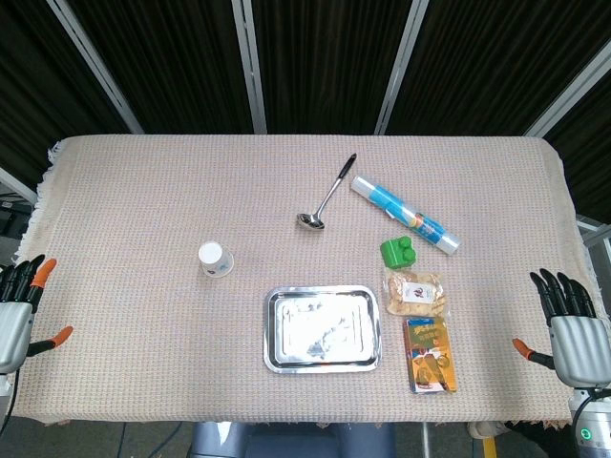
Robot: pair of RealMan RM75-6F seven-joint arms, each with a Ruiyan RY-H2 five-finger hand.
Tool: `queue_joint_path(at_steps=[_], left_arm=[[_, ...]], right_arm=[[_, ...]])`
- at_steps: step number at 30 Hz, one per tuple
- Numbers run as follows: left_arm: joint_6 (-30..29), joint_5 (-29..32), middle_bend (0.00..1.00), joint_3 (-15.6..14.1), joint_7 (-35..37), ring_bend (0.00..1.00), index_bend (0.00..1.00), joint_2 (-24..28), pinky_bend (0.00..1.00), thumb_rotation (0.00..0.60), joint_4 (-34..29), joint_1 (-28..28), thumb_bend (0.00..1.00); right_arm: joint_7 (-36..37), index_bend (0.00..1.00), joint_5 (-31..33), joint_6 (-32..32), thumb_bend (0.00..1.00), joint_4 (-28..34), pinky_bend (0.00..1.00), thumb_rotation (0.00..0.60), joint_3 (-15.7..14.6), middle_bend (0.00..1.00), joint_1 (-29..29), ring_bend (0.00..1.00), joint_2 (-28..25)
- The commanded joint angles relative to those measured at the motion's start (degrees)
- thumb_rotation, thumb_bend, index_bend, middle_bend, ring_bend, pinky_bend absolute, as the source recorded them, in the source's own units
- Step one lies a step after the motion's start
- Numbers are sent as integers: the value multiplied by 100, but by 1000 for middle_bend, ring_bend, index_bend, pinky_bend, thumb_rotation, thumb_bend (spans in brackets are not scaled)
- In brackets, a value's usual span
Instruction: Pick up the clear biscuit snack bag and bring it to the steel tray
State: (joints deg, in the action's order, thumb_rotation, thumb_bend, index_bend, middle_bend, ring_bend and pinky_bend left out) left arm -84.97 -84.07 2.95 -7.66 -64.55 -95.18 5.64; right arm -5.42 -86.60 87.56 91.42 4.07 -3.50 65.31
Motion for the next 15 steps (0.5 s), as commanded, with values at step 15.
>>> queue_joint_path(at_steps=[15], left_arm=[[-132,-130,0,-60,-86,0,0,50,0,600,-82,-71,48]], right_arm=[[200,54,-56,-91,33,-178,89,600,-69,41,-5,0,54]])
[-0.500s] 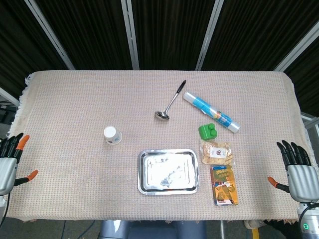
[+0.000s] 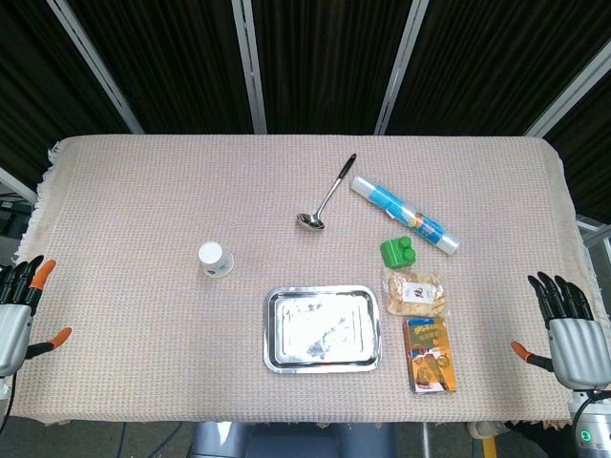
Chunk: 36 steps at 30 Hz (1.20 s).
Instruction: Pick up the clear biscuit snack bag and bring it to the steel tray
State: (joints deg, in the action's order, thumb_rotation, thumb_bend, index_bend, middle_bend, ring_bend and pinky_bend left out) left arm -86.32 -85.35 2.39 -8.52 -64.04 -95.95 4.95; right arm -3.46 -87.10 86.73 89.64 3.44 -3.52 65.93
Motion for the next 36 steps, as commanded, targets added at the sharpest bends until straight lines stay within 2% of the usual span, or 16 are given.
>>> queue_joint_path(at_steps=[1,24,29,36], left_arm=[[9,-10,0,-15,0,0,0,-2,0,600,-12,-4,48],[74,-18,0,8,3,0,0,-15,0,600,17,42,49],[116,-2,0,20,1,0,0,-26,0,600,23,69,49],[162,30,0,26,-5,0,0,-40,0,600,33,89,49]], right_arm=[[7,53,-13,-12,33,4,89,600,-9,41,-6,0,-17],[32,54,-329,-225,32,210,89,600,13,42,-288,0,-107],[-11,59,-372,-573,33,381,91,600,118,44,-602,0,-138],[17,130,-247,-1524,33,558,118,600,326,68,-1304,5,-126]])
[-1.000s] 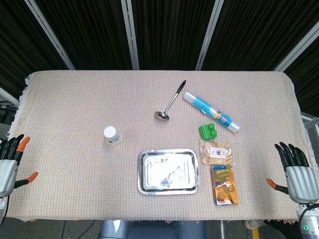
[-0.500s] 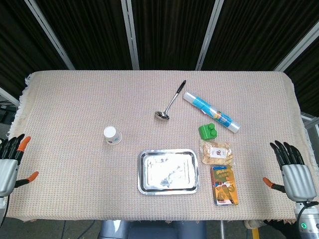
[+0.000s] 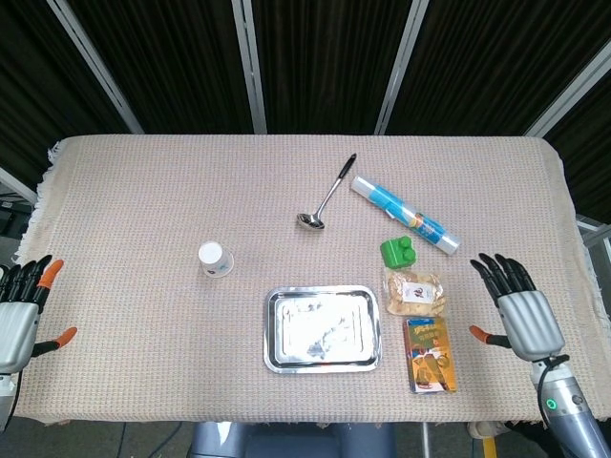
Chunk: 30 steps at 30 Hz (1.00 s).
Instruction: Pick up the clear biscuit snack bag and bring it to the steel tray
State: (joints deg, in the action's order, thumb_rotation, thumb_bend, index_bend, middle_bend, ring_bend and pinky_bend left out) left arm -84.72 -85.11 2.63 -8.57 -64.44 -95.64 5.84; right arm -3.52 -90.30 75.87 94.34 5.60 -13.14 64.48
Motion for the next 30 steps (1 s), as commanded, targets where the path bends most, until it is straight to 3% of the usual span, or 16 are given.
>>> queue_joint_path(at_steps=[1,16,30], left_arm=[[2,14,0,4,-3,0,0,0,0,600,7,-1,48],[62,70,0,0,22,0,6,-10,0,600,59,11,47],[135,150,0,-7,82,0,14,-56,0,600,160,17,47]], right_arm=[[53,137,118,-642,32,83,122,600,129,74,-471,7,43],[-109,192,1068,-2755,43,-665,152,600,192,121,-1675,22,763],[-455,239,1798,-3331,44,-1217,163,600,211,147,-2090,41,1149]])
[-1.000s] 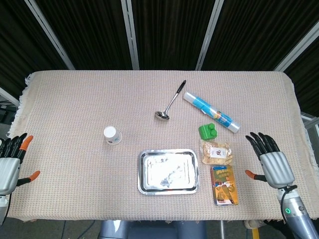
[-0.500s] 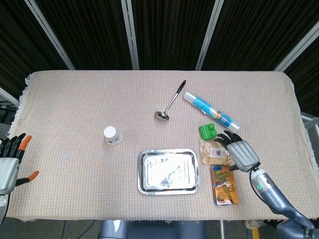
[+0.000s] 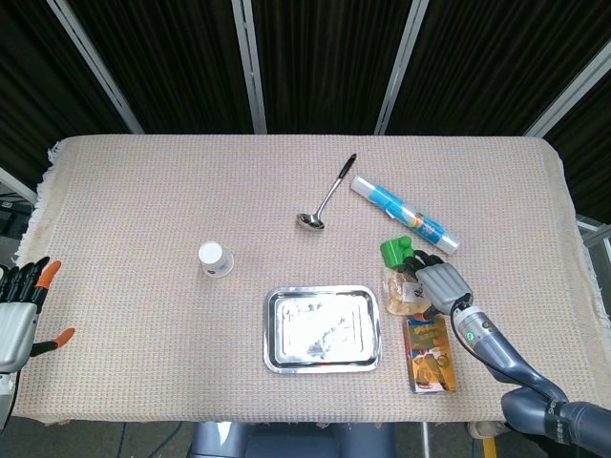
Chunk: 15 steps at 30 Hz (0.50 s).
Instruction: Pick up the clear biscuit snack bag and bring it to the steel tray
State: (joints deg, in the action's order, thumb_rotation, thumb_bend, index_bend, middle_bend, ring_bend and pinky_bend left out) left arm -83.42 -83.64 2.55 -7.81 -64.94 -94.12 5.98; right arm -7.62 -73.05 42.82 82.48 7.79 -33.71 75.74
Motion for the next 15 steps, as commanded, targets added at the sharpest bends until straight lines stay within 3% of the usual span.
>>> queue_joint_path(at_steps=[1,15], left_arm=[[6,3,0,2,9,0,14,-8,0,600,12,5,47],[-10,-9,0,7,40,0,14,-30,0,600,36,9,49]], right_arm=[[-61,242,91,-24,44,-31,164,600,-17,150,-37,43,22],[-191,244,137,45,43,196,173,600,-201,187,-75,81,-35]])
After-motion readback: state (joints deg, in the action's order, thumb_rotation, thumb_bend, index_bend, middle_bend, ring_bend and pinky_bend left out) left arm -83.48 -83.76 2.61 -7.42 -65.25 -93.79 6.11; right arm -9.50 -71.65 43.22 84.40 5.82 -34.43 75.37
